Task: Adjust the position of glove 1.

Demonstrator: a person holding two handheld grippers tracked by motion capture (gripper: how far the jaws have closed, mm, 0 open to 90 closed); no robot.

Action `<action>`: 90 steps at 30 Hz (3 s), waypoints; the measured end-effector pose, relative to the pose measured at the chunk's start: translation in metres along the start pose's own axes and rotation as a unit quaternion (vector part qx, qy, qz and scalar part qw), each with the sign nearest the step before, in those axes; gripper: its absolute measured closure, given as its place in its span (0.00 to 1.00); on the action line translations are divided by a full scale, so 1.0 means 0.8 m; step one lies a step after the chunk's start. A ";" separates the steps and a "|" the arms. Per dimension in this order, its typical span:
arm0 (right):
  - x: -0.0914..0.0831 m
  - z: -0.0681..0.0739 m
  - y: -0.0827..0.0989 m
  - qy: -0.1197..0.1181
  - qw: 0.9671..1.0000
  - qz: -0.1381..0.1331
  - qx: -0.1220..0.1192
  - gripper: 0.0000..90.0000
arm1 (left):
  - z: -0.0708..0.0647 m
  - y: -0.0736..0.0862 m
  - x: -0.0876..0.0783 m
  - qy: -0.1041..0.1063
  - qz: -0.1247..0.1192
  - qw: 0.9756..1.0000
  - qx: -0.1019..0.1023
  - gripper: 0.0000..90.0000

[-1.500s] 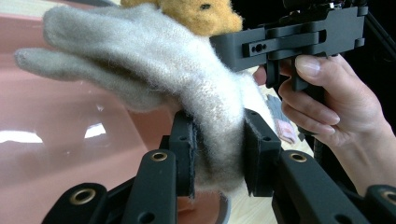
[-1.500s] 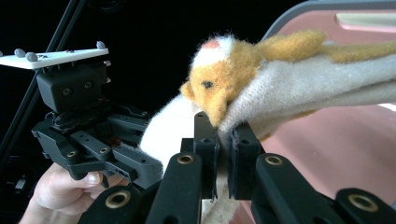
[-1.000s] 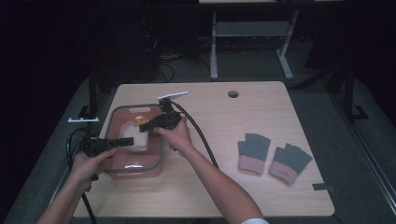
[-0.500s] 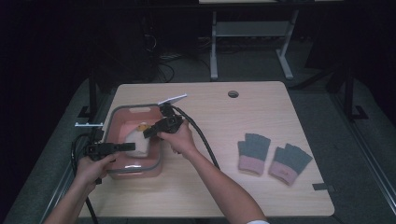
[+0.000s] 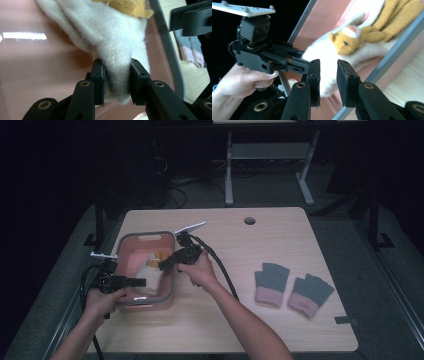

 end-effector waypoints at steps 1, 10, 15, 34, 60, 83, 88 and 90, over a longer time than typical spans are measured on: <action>-0.001 0.000 0.000 0.000 1.000 -0.003 0.001 0.80 | -0.001 0.000 0.002 -0.004 0.004 1.000 -0.001 0.76; -0.019 -0.002 0.000 0.000 1.000 -0.017 0.001 0.80 | -0.002 0.000 -0.004 -0.037 0.020 0.999 0.000 0.64; -0.028 -0.004 0.001 0.000 1.000 -0.027 0.002 0.80 | -0.009 -0.006 -0.013 -0.048 0.011 0.999 0.016 0.62; -0.041 -0.014 0.007 0.002 0.999 -0.033 0.002 0.78 | -0.007 -0.009 0.015 -0.066 0.066 0.995 0.040 0.68; -0.090 -0.043 0.034 0.009 0.998 -0.057 0.015 0.70 | -0.073 -0.015 0.009 0.016 -0.016 0.994 0.109 0.54; -0.139 -0.088 0.076 0.010 0.996 -0.078 0.045 0.63 | -0.128 -0.021 0.047 0.062 -0.012 0.987 0.148 0.45; -0.153 -0.099 0.086 0.016 0.995 -0.086 0.049 0.62 | -0.140 -0.024 0.059 0.069 -0.007 0.985 0.157 0.42; -0.159 -0.102 0.090 0.021 0.995 -0.087 0.051 0.62 | -0.143 -0.025 0.061 0.072 -0.006 0.985 0.159 0.42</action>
Point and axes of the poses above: each handheld gripper's, and its own axes: x roughly forward along the jaws, y roughly out of its underside, z roughly to its left, the point moved 1 cm from there along x, roughly forward along the jaws, and after that the axes turned 12 degrees about y, right-handed, at the moved point
